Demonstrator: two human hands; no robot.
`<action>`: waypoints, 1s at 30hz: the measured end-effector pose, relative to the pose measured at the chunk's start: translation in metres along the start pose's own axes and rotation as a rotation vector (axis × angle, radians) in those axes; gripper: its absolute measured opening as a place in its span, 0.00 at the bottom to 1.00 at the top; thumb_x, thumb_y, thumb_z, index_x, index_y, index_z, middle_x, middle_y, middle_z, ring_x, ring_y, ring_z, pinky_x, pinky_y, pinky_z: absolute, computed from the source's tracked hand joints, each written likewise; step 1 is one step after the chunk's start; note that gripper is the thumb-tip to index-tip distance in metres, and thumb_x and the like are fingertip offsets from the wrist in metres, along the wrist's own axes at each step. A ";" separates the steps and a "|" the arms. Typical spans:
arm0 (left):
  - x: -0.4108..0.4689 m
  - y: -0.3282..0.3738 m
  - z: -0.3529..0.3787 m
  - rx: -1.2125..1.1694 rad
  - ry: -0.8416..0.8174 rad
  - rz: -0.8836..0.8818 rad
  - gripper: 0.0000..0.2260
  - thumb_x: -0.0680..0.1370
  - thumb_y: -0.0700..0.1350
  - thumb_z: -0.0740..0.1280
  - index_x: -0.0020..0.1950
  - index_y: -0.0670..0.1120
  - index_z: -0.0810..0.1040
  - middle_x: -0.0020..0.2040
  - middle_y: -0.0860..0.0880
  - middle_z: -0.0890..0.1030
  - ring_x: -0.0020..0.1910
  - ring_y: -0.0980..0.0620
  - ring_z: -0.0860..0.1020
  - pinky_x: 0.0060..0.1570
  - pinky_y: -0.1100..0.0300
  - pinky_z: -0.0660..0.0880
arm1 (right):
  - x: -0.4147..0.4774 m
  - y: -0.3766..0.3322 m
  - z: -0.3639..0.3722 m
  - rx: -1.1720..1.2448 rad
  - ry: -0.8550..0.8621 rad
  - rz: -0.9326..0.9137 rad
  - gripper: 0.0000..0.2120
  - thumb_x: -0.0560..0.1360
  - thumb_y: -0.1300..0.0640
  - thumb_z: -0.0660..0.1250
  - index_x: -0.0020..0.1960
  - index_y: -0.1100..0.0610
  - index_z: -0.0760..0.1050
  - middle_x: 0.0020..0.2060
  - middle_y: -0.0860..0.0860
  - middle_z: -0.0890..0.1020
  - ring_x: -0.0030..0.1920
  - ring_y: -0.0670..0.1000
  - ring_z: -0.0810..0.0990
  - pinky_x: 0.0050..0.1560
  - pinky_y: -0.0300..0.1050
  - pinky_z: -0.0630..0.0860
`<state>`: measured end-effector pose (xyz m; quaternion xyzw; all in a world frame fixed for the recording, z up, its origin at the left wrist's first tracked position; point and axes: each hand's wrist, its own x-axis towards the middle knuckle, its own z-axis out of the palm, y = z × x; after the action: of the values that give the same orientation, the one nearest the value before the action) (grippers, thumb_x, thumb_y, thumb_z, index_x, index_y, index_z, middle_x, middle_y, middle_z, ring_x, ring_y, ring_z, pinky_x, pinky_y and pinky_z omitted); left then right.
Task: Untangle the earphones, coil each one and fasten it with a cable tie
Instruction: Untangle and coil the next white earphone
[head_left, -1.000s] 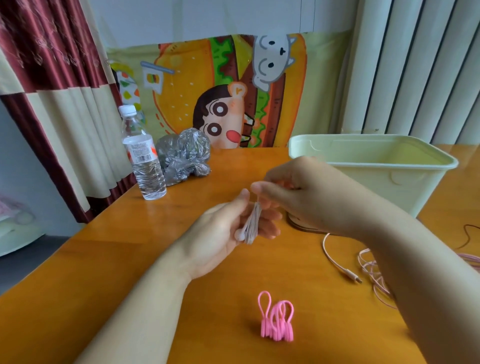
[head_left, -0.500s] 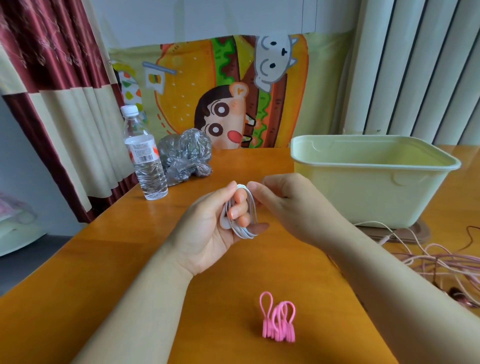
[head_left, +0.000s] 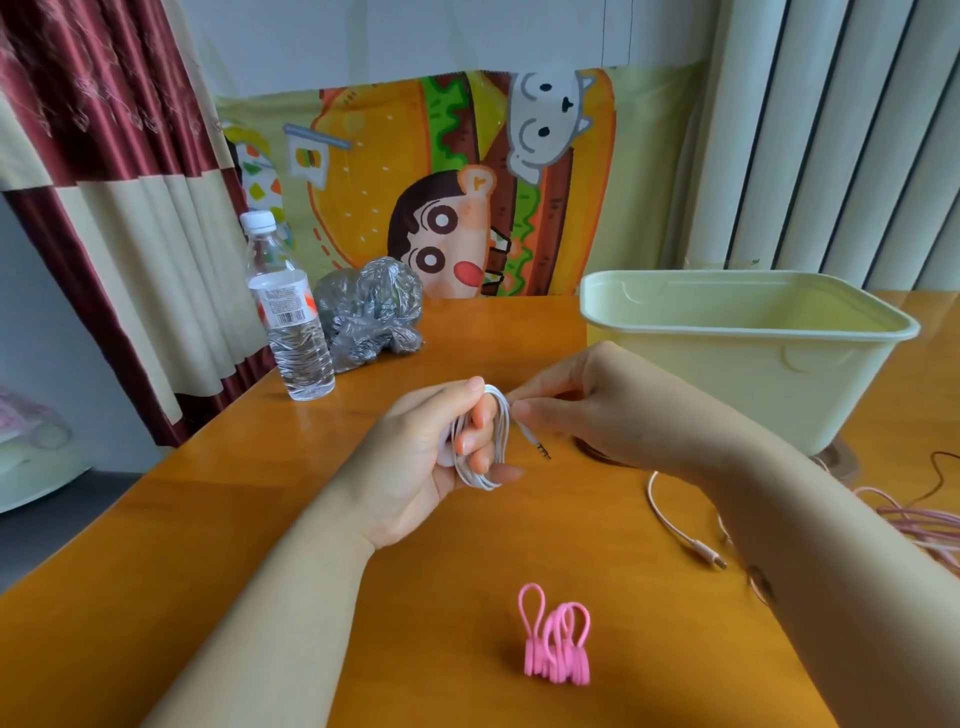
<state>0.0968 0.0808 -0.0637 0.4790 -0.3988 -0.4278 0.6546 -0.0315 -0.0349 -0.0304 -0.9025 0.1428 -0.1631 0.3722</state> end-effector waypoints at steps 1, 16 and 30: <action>-0.001 0.000 -0.001 0.017 -0.006 -0.001 0.14 0.73 0.49 0.60 0.29 0.46 0.73 0.26 0.50 0.65 0.26 0.55 0.68 0.37 0.55 0.79 | -0.001 0.000 -0.001 -0.011 -0.033 0.005 0.08 0.77 0.54 0.66 0.49 0.47 0.83 0.42 0.47 0.85 0.37 0.46 0.80 0.43 0.38 0.79; -0.005 0.002 -0.001 0.207 -0.094 -0.059 0.14 0.76 0.49 0.61 0.32 0.44 0.71 0.26 0.50 0.67 0.27 0.55 0.69 0.36 0.58 0.77 | -0.004 -0.011 0.002 -0.137 -0.096 -0.041 0.06 0.75 0.59 0.69 0.49 0.53 0.83 0.38 0.51 0.85 0.35 0.43 0.81 0.37 0.32 0.78; 0.000 -0.006 0.001 0.416 0.080 0.116 0.10 0.74 0.52 0.62 0.44 0.47 0.78 0.32 0.53 0.79 0.37 0.53 0.81 0.41 0.56 0.78 | -0.001 -0.003 -0.004 -0.204 0.065 0.068 0.06 0.73 0.56 0.69 0.42 0.56 0.83 0.33 0.52 0.84 0.33 0.47 0.83 0.37 0.39 0.79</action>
<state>0.0950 0.0797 -0.0698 0.5964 -0.4791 -0.2788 0.5806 -0.0341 -0.0350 -0.0259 -0.9245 0.2012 -0.1643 0.2791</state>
